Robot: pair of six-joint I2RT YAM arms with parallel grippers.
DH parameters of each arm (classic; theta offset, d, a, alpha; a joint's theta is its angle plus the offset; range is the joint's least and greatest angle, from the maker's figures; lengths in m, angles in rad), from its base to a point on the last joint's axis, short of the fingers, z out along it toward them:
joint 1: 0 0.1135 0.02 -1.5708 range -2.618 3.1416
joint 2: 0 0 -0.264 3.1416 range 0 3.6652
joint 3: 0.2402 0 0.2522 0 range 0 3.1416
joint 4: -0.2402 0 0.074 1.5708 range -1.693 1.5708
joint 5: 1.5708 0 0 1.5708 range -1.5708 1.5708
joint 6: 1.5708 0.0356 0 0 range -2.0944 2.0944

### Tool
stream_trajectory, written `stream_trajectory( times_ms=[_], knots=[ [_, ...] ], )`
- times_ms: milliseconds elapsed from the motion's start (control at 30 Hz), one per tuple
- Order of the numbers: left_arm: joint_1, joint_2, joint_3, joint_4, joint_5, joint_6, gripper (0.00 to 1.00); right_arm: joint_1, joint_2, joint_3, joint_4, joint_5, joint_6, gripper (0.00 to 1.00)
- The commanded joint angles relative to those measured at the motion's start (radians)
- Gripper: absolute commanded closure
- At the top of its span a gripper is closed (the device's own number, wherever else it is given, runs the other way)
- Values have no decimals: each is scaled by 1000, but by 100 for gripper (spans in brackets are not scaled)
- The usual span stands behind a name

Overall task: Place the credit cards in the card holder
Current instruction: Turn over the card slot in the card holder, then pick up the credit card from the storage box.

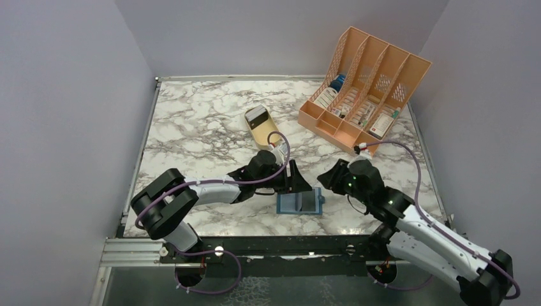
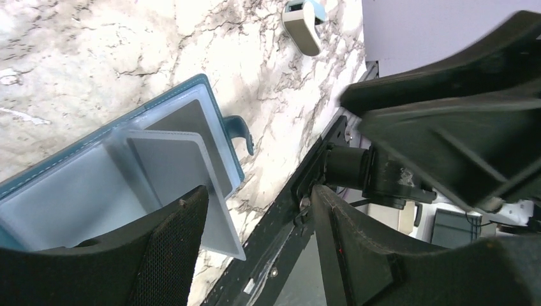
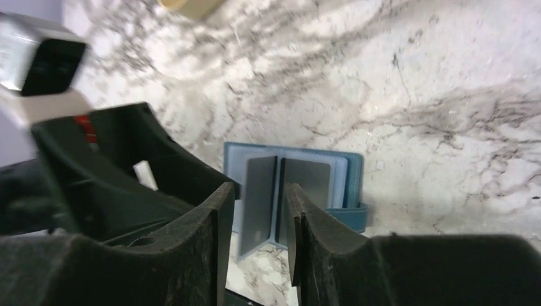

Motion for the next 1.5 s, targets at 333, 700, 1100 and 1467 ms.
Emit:
stream_trajectory(
  times_ms=[333,700,1100,1467],
  knots=[
    [-16,50,82,-36,-34,91,37,8,-183,28,-79,61,-16,62],
    [98,35,497,-782,-458,585,44,7,-152,16,-13,-22,-90,63],
    [327,287,930,-905,-653,1091,48,8,-96,26,43,-47,-133,63],
    [357,576,1217,-910,-712,1327,39,8,-61,53,37,-70,-153,63]
  ],
)
